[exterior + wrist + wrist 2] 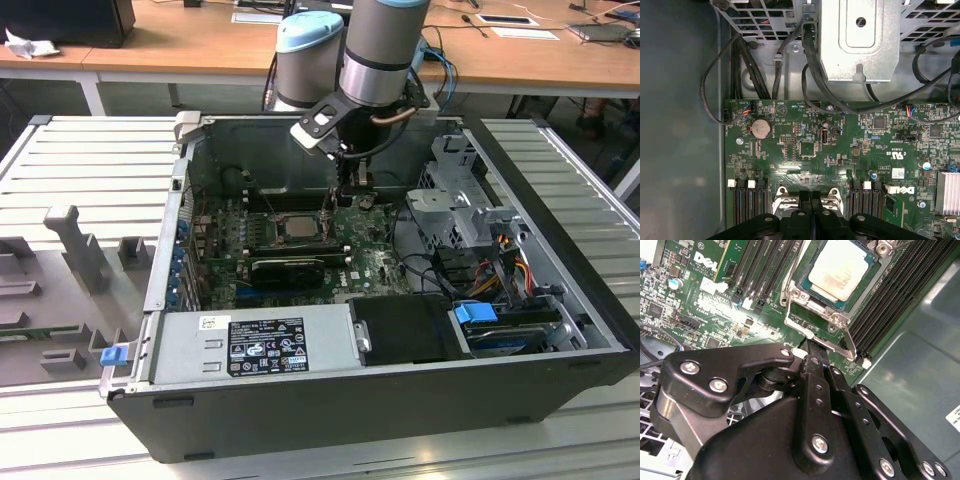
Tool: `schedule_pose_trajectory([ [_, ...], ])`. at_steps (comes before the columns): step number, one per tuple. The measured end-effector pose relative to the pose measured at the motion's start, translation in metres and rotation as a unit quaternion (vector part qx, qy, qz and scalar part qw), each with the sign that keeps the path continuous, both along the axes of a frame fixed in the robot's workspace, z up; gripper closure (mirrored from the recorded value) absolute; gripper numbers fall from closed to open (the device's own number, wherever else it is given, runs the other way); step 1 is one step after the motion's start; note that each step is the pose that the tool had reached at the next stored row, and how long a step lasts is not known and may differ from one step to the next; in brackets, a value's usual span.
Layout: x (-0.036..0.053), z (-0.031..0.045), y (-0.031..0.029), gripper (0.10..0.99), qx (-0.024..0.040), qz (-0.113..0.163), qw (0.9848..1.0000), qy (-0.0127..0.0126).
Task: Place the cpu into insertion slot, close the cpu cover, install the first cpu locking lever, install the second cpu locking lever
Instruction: 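Close the cpu cover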
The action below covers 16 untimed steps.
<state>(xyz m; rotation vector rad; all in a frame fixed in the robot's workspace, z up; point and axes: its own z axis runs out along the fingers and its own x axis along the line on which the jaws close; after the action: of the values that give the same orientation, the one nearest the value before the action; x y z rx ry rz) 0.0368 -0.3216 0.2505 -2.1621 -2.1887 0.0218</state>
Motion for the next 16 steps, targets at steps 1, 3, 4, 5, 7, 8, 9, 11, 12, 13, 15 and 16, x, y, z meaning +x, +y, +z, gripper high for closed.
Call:
schedule_pose_trajectory([
  [1,-0.0001,0.0,0.0,0.98,0.0,0.0,1.0,0.0],
  [3,-0.0004,0.0,0.0,0.98,0.0,0.0,1.0,0.0],
  [4,-0.0005,0.0,0.0,0.98,0.0,0.0,1.0,0.0],
  [5,-0.0008,0.0,0.0,0.98,0.0,0.0,1.0,0.0],
  [7,-0.001,0.0,0.0,0.98,0.0,0.0,1.0,0.0],
  [8,-0.0012,0.0,0.0,0.98,0.0,0.0,1.0,0.0],
  [9,-0.0014,0.0,0.0,0.98,0.0,0.0,1.0,0.0],
  [11,-0.0021,0.0,0.0,0.98,0.0,0.0,1.0,0.0],
  [12,-0.0024,0.0,0.0,0.98,0.0,0.0,1.0,0.0],
  [13,-0.0027,0.0,0.0,0.98,0.0,0.0,1.0,0.0],
  [15,-0.0031,0.0,0.0,0.98,0.0,0.0,1.0,0.0],
  [16,-0.0032,0.0,0.0,0.98,0.0,0.0,1.0,0.0],
])
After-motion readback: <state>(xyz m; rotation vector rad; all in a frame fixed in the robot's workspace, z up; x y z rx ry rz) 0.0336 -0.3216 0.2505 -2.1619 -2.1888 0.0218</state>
